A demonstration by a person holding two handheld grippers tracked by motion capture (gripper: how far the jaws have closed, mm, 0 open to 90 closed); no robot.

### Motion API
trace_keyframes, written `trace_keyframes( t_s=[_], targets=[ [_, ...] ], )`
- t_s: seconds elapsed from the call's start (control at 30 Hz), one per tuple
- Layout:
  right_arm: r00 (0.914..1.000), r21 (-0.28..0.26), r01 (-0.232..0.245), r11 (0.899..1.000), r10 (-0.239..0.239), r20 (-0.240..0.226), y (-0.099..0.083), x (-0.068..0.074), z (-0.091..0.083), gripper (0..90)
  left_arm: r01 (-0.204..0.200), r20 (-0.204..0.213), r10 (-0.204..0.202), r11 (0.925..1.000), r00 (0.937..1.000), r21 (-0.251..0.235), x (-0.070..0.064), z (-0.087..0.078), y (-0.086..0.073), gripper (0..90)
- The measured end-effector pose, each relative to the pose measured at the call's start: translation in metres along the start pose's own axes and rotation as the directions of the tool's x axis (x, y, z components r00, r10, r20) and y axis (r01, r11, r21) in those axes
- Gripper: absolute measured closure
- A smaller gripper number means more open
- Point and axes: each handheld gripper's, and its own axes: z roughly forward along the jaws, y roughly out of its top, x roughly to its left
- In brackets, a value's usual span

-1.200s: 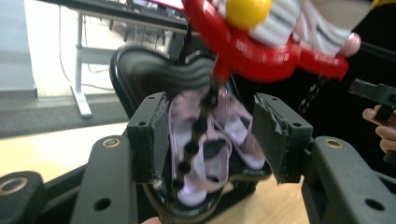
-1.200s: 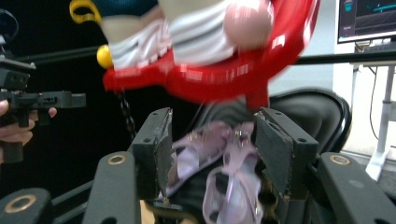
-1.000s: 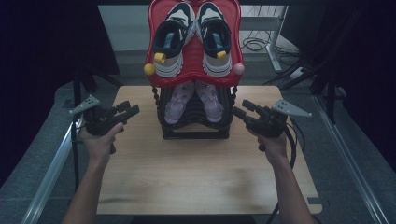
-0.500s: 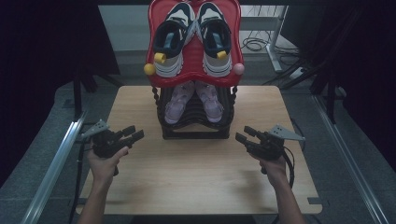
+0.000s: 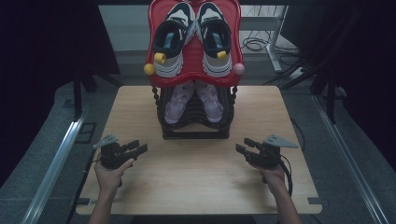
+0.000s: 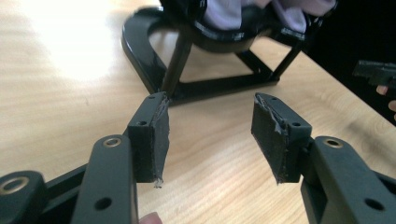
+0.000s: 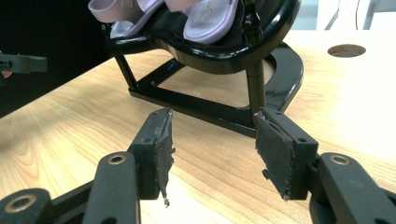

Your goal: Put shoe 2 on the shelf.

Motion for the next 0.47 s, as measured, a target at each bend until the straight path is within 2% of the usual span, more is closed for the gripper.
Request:
trace_keyframes(
  t_s=[0.1,0.4,0.47],
  targets=[
    [1.0000,0.001,0.001,1.000,-0.001,0.004,0.000,0.000,0.000,46.6,-0.001,-0.005,0.001,1.0000,1.0000,-0.002,0.000,0.000,0.000,46.6],
    [0.9999,-0.043,-0.008,0.999,0.009,0.007,0.004,-0.003,-0.007,46.2,0.008,-0.002,-0.008,0.9999,1.0000,-0.009,0.002,0.000,0.002,46.5],
    [0.9997,-0.062,-0.020,0.998,0.020,0.015,0.005,-0.006,-0.012,43.3,0.009,-0.004,-0.009,0.9999,0.9999,-0.013,0.003,-0.002,0.003,46.4]
  ],
)
